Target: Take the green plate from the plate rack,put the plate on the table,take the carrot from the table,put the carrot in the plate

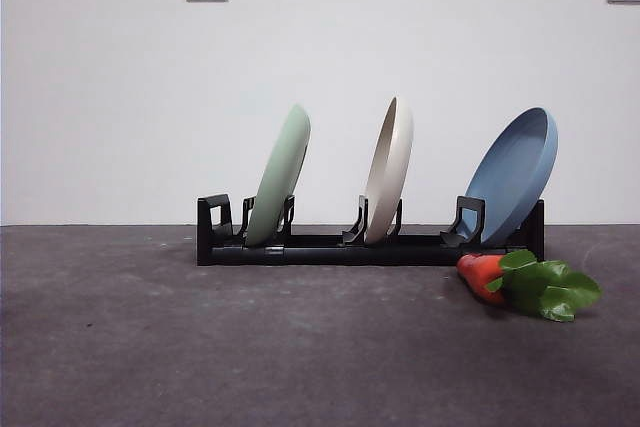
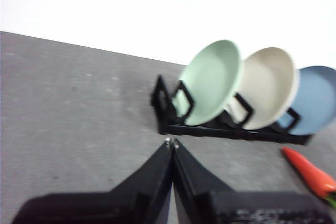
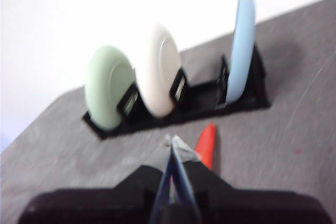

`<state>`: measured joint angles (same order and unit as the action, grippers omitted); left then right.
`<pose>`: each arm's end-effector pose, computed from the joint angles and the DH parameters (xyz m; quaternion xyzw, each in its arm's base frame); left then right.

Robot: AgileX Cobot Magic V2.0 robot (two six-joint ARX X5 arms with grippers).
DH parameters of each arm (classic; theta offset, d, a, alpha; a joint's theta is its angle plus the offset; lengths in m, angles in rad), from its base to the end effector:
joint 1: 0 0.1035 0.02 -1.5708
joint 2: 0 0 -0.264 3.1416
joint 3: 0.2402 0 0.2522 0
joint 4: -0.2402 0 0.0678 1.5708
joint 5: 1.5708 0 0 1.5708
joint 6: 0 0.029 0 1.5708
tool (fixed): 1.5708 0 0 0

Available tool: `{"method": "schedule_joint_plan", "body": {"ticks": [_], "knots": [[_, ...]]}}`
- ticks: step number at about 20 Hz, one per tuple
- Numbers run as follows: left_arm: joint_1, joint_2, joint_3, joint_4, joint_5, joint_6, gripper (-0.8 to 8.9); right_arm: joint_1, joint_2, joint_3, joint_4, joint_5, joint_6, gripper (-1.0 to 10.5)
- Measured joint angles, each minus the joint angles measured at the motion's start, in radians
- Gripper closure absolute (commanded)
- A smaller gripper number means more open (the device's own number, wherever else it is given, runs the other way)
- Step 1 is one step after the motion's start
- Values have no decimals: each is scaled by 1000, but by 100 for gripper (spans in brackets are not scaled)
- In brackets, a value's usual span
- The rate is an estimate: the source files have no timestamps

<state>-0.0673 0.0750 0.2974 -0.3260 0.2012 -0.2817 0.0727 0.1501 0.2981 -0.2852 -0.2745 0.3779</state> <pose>0.0776 -0.0110 0.2259 -0.1424 0.0699 -0.1251 0.9794 0.0864 0.0142 0.2254 0.1914 0.0993 0.1564 0.9639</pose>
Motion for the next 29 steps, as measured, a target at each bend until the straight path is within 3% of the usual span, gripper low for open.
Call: {"method": "schedule_joint_plan", "body": {"ticks": [8,17,23,25,26,27,29], "knots": [[0,167,234,-185,196,22,820,0,220,315,-306,-129,-164,958],[0,350,462,-427,415,172,820,0,428,611,-656,-270,-377,958],[0,416,542,-531,447,260,805,5,496,673,-809,-298,-453,932],[0,421,542,-534,446,264,605,5,500,673,-808,-298,-458,661],[0,422,542,-535,445,263,415,5,500,673,-808,-296,-457,436],[0,422,542,-534,441,262,297,5,500,673,-808,-294,-457,302],[0,422,542,-534,432,255,275,5,500,673,-809,-294,-457,286]]}}
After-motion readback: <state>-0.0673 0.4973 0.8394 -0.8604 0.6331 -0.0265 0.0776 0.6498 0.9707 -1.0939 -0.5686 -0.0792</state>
